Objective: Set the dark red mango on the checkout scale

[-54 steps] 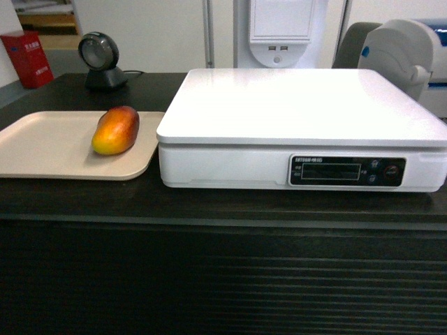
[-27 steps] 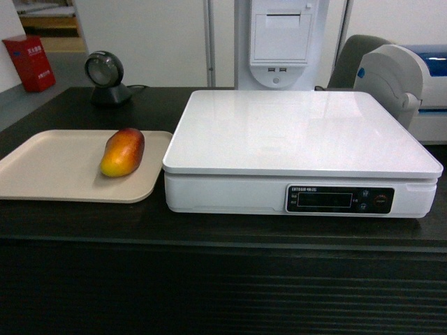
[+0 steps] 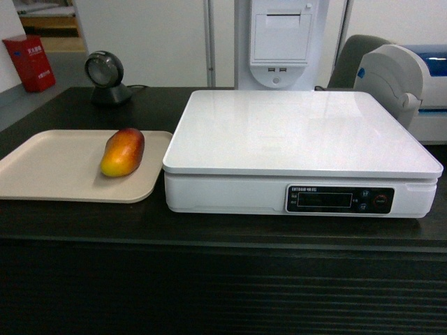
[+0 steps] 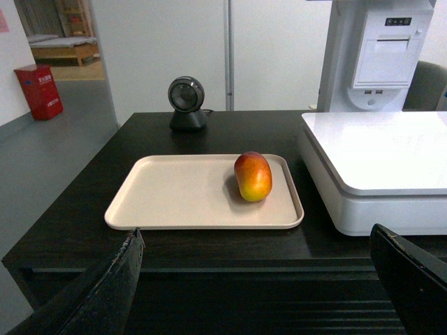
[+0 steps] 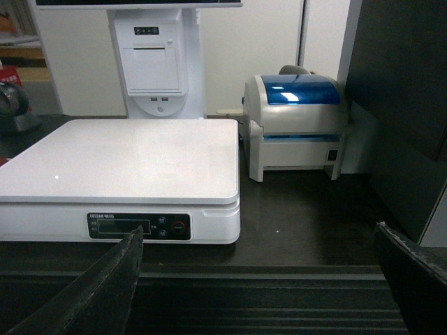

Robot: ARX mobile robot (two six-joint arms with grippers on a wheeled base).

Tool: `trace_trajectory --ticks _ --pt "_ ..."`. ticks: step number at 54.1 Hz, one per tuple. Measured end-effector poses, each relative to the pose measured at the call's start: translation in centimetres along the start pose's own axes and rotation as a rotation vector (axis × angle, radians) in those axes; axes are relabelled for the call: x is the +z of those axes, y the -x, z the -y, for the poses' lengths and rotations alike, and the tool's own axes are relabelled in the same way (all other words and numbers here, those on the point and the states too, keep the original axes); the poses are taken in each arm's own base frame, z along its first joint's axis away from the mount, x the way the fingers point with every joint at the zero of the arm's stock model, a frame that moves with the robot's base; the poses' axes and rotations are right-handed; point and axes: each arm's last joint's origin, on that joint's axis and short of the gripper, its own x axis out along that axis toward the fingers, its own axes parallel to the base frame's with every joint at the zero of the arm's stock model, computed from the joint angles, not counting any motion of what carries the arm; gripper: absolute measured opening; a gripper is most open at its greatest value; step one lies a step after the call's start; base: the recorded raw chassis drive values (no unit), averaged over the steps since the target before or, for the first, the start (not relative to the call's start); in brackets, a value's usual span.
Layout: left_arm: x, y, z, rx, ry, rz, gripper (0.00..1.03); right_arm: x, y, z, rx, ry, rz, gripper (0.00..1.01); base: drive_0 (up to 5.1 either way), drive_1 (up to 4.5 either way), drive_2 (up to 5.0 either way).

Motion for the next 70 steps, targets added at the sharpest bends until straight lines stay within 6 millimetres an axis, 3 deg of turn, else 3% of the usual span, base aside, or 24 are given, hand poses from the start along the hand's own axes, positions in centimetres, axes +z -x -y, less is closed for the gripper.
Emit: trace_trajectory --ticks 35,41,54,61,69,70 --pt "0.0 0.0 0.0 0.000 0.000 0.000 0.98 0.0 0.0 0.0 0.000 0.000 0.000 0.98 0.0 0.00 0.0" --pt "0.0 -0.4 0.1 0.109 0.031 -0.134 0.98 0.0 0.0 0.0 -0.001 0.000 0.000 0.98 0.0 0.00 0.0" --pt "3.2 -3.8 -1.2 0.095 0.041 -0.081 0.98 0.0 0.0 0.0 0.000 0.000 0.000 0.98 0.0 0.00 0.0" --pt "3.8 -5.5 -2.3 0.048 0.028 -0.062 0.98 0.0 0.0 0.0 0.000 0.000 0.000 0.98 0.0 0.00 0.0" --pt "4.5 -9.3 -4.1 0.002 0.002 -0.042 0.98 0.0 0.0 0.0 0.000 0.000 0.000 0.98 0.0 0.00 0.0" --pt "4.7 -11.0 -4.5 -0.022 -0.005 -0.040 0.98 0.0 0.0 0.0 0.000 0.000 0.000 0.98 0.0 0.00 0.0"
